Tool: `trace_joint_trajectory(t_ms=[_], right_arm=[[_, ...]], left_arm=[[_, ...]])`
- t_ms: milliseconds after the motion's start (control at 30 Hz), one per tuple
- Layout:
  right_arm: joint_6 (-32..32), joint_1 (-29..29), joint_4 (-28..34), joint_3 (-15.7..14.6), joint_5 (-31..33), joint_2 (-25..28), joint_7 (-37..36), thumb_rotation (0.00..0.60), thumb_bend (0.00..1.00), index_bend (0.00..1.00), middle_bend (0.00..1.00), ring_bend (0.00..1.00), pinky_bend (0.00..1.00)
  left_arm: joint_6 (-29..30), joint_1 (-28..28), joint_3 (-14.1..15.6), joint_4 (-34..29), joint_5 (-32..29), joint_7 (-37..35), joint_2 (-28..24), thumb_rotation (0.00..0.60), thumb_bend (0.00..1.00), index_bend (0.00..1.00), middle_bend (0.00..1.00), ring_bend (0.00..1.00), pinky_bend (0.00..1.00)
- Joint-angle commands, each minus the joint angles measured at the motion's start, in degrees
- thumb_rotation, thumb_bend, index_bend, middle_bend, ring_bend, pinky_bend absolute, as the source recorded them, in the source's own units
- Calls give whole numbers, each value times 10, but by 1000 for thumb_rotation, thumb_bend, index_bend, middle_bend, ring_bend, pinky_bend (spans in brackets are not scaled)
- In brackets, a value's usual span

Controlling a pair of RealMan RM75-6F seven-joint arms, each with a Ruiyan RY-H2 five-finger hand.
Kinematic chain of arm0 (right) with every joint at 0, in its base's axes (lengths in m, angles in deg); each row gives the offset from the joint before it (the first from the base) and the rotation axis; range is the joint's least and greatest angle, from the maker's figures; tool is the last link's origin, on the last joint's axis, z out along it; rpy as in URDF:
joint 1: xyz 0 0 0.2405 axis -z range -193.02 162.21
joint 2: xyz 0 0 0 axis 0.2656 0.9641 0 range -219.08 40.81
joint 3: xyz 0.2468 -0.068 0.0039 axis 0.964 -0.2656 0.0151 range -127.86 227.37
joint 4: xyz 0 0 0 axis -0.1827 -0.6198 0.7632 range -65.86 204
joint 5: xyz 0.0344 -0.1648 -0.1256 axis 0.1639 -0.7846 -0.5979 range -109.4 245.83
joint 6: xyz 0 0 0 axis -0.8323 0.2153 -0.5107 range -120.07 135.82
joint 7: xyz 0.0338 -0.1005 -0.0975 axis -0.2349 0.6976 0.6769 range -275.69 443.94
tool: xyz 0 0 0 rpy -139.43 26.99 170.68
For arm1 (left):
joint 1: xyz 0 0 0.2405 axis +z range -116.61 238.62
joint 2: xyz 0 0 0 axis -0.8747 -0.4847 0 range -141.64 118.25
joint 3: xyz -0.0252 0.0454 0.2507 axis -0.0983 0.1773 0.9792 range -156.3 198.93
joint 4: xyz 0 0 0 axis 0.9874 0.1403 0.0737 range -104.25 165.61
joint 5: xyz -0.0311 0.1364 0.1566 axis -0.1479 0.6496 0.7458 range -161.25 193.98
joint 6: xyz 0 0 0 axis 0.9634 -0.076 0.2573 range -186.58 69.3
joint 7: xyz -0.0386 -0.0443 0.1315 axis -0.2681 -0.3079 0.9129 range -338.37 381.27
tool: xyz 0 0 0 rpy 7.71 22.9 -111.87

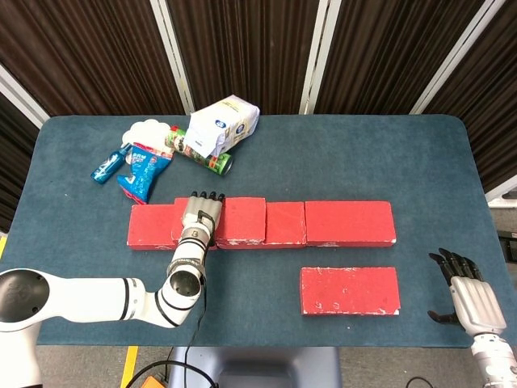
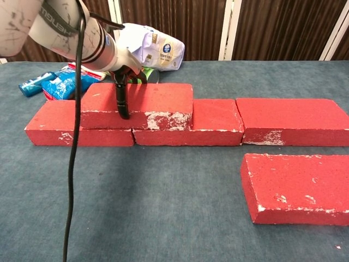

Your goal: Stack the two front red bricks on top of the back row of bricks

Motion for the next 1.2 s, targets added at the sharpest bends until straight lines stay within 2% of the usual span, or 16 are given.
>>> trace_joint_trajectory(t_ms=[33, 1200], right_arm=[[1, 0, 0, 0, -1, 0, -1, 600, 0, 229, 135, 73, 0], [-2, -2, 3, 0, 6, -2, 7, 600, 0, 228, 135, 73, 0]], left_arm=[[1, 0, -1, -1, -1, -1, -1, 600, 238, 0, 0, 0, 71], [-4, 4, 8, -4, 6, -19, -4, 600, 210, 0, 0, 0, 68]])
